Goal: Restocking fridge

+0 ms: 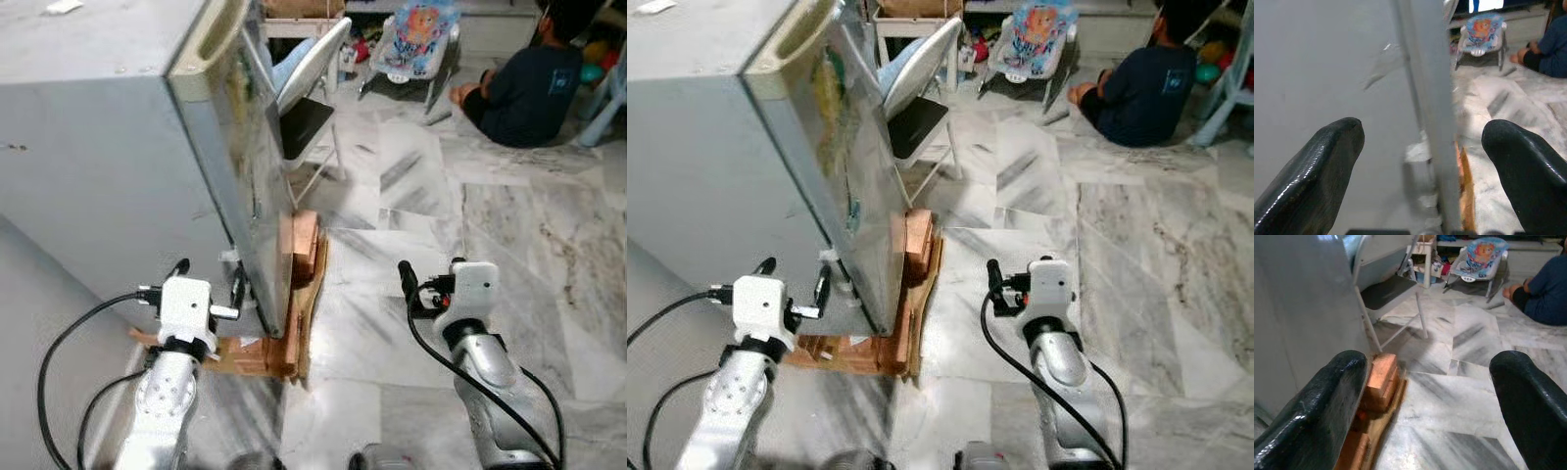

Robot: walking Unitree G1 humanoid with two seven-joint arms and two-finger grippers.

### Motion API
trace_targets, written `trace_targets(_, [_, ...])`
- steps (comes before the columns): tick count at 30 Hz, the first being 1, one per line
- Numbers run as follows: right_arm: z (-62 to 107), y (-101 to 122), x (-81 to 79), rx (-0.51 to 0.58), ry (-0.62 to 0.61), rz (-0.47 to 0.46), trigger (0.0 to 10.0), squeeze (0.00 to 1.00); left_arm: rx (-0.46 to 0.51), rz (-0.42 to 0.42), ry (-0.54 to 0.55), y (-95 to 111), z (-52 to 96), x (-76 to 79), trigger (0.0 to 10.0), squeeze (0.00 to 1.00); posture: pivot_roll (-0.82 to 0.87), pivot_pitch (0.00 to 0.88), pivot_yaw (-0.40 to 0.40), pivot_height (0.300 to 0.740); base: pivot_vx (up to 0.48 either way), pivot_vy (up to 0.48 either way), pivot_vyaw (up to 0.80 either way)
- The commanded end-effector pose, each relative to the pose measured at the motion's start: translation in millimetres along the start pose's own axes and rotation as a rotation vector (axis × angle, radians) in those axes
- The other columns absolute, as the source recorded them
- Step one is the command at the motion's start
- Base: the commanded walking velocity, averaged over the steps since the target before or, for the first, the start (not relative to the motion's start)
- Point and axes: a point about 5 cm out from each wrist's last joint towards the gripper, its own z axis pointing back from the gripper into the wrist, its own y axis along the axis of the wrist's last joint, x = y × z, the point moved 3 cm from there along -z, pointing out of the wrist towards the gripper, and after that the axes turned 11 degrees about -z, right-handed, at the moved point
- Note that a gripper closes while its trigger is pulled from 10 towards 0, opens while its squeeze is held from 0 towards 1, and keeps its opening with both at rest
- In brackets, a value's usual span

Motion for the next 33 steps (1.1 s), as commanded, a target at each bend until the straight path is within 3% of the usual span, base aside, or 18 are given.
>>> trace_targets(1, [1.4, -1.4, 1.1, -0.006, -0.001, 0.007, 10.0, 0.0, -0.004, 0.007, -0.002, 0.0, 0.3, 0.0, 10.0, 0.0, -0.07, 0.075, 0.039, 0.74, 0.0, 0.0, -0.8])
trace_targets(10, [0.4, -1.7, 0.7, -0.008, 0.0, 0.009, 10.0, 0.0, 0.002, 0.014, -0.024, 1.2, 1.5, 3.4, 10.0, 0.0, -0.07, 0.079, 0.04, 0.74, 0.0, 0.0, -0.8])
trace_targets(23, [-0.2, -1.2, 1.0, -0.005, 0.003, 0.023, 10.0, 0.0, -0.02, 0.01, 0.039, -3.1, 1.1, -8.5, 10.0, 0.0, -0.07, 0.082, 0.043, 0.74, 0.0, 0.0, 0.0])
trace_targets(25, [-1.2, 0.4, 1.0, 0.003, 0.009, 0.033, 10.0, 0.0, -0.032, 0.036, 0.071, -5.4, 1.6, -15.0, 10.0, 0.0, -0.07, 0.08, 0.041, 0.74, 0.317, 0.0, 0.0])
trace_targets(33, [-1.8, 4.5, -6.4, 0.025, 0.061, 0.044, 10.0, 0.0, -0.028, 0.027, 0.065, -4.6, 1.3, -14.7, 10.0, 0.0, -0.07, 0.078, 0.039, 0.74, 0.35, 0.0, 0.0])
